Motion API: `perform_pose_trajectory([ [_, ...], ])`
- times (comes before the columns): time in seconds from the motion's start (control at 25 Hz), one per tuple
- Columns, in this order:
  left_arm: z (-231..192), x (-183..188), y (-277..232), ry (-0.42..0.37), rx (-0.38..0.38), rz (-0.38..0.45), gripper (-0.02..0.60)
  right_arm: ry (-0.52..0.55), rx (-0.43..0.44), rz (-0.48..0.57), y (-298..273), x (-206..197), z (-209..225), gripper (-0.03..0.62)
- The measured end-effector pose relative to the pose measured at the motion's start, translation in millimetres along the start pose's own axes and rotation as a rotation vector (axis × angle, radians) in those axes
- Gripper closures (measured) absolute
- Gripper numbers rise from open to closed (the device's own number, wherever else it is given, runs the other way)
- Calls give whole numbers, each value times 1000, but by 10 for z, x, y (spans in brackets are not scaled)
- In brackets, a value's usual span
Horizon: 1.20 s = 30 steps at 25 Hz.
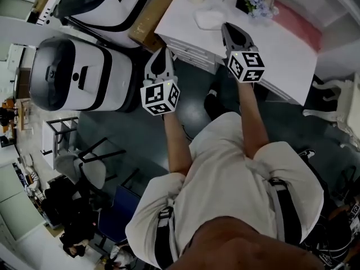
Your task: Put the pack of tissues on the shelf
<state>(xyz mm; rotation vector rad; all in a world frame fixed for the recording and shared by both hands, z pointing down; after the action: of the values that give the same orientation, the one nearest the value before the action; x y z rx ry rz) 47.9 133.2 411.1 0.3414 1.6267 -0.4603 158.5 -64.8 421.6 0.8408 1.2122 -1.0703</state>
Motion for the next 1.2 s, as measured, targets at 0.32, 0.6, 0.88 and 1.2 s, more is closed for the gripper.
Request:
perform_pose_trajectory([
  [0.32, -178, 121, -744, -45, -46, -17, 571, -50, -58, 3, -508, 62, 428, 526],
  [0.6, -303, 265, -1216, -72, -68, 2, 571, -90, -89, 21, -948, 116, 783, 526],
  [0.88, -574, 444, -1567, -59, -75, 39, 571, -124, -96, 67, -1338, 238, 955, 526],
  [1.2, -543, 370, -1974, -58, -106, 22, 571, -170, -104, 44, -1585, 207, 1248, 526],
])
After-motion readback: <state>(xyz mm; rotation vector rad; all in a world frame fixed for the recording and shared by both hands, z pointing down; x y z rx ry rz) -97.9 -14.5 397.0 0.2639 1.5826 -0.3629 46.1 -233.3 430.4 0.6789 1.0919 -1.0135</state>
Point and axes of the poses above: the fingertips, and each gripper's own axes: y backward along the fingers, z to its right, x out of its top, the point moved 3 cm from there along y, backward along the fingers, and after that the axes turned 3 degrees about x, right-handed, at the moved point
